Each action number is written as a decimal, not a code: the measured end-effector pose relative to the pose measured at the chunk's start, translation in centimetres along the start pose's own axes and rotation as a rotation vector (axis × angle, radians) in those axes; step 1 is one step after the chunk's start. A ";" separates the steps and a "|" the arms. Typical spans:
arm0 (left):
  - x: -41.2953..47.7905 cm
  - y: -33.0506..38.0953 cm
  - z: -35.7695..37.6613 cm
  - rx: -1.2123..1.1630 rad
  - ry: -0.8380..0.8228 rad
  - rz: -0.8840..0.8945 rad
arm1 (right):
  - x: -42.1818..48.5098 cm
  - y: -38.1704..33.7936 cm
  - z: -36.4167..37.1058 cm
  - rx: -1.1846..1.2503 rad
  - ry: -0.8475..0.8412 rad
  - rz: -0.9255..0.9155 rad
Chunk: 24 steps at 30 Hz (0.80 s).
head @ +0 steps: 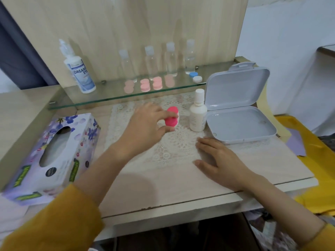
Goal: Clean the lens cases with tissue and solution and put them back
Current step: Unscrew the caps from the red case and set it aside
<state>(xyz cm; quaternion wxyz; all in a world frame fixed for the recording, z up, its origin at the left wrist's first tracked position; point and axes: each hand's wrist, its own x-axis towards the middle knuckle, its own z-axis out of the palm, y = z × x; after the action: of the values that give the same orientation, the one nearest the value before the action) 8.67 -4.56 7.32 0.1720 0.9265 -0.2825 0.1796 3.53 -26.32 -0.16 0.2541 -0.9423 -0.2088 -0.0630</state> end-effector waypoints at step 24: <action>-8.9 -2.2 2.9 -0.339 -0.206 -0.191 | 3.7 -4.9 2.3 0.201 -0.063 -0.040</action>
<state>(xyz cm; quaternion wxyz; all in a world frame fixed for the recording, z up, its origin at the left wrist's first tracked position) 3.75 0.06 0.48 0.3116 0.9204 -0.2356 0.0168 4.81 -19.99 0.90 0.3394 -0.9091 -0.2410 -0.0171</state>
